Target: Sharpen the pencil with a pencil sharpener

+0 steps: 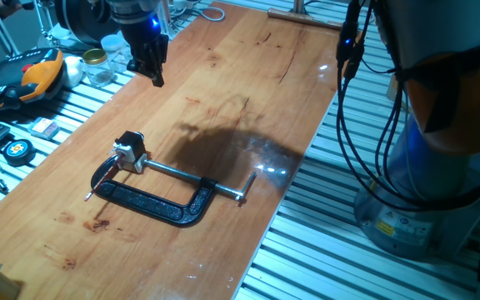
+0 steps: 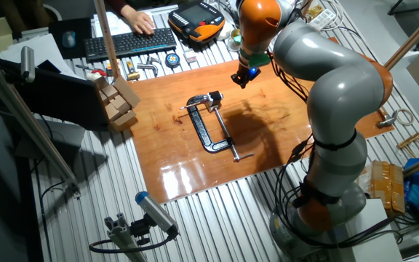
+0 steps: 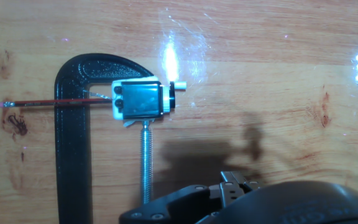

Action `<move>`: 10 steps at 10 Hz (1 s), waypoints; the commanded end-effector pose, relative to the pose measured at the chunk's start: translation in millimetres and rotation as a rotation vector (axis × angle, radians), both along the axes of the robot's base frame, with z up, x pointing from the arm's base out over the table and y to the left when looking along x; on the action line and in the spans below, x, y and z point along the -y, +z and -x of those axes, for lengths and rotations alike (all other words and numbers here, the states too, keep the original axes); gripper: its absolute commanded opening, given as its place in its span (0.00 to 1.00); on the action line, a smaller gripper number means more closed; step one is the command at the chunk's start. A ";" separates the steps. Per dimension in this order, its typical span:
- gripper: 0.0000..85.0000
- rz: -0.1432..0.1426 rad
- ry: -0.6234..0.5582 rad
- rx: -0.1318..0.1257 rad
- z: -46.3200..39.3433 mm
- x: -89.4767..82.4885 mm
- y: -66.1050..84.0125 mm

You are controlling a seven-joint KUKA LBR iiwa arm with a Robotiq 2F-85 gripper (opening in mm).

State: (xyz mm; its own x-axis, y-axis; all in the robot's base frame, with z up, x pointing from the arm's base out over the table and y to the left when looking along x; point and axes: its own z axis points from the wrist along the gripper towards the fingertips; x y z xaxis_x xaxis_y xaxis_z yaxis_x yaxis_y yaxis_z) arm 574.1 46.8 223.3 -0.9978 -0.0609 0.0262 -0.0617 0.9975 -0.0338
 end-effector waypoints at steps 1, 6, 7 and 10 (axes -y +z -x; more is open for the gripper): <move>0.00 0.000 0.000 0.000 -0.1 -0.1 -0.1; 0.00 0.001 0.003 0.003 0.1 -0.3 -0.8; 0.00 0.001 0.003 0.005 0.1 -0.6 -0.6; 0.00 0.001 0.009 0.004 -0.2 -0.5 -1.2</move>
State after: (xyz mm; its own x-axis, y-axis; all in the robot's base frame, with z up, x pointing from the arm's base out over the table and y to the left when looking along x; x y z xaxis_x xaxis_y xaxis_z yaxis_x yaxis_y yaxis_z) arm 574.3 47.2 221.9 -0.9973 -0.0701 0.0222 -0.0708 0.9969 -0.0354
